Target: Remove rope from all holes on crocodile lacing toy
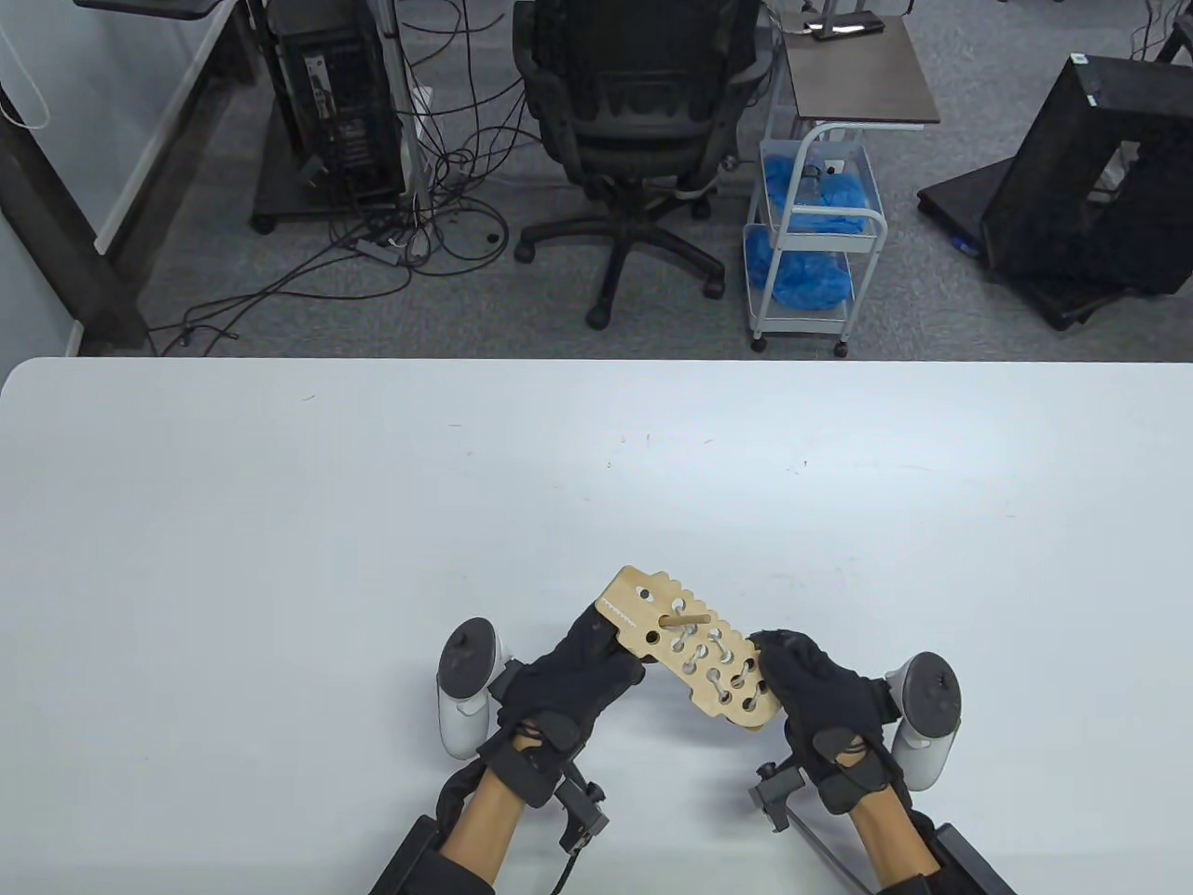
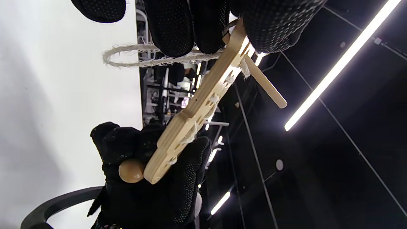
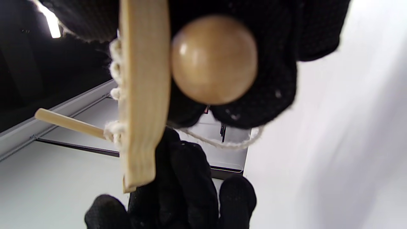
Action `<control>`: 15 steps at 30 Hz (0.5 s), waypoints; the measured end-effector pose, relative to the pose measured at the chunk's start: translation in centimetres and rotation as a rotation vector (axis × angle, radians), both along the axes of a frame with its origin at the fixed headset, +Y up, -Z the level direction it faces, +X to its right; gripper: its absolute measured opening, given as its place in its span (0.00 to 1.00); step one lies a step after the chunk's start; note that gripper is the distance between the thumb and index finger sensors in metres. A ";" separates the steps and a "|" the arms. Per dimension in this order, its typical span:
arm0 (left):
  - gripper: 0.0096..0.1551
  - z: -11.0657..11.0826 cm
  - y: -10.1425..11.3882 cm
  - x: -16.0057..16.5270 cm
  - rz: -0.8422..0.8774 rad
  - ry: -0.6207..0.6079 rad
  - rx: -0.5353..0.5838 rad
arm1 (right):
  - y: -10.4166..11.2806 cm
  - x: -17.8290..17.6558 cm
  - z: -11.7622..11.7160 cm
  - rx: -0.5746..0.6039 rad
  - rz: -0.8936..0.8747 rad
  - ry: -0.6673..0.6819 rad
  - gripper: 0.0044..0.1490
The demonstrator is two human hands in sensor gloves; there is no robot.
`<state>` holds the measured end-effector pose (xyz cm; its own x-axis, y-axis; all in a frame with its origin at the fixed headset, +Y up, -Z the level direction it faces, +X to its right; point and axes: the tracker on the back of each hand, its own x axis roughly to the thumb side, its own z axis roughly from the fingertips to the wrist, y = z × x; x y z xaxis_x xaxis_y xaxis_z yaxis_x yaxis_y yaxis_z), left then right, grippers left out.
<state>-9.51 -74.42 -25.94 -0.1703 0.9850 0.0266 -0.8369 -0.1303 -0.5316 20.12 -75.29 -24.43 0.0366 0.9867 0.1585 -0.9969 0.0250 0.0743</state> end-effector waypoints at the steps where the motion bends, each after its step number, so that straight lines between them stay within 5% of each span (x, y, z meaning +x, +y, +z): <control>1: 0.46 0.0 0.0 0.0 0.010 0.005 -0.004 | 0.1 0.0 0.1 0.013 0.021 -0.001 0.27; 8: 0.42 0.0 -0.1 -0.9 0.042 0.119 -0.035 | 0.5 -0.7 0.1 0.062 0.069 0.066 0.26; 15: 0.40 0.0 -0.4 -1.3 0.052 0.158 -0.064 | 0.3 -0.9 0.1 0.055 0.001 0.113 0.39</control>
<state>-10.78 -74.78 -25.96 -0.2197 0.9755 -0.0049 -0.9006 -0.2048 -0.3833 19.26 -74.98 -24.31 0.0566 0.9767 0.2068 -0.9822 0.0173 0.1870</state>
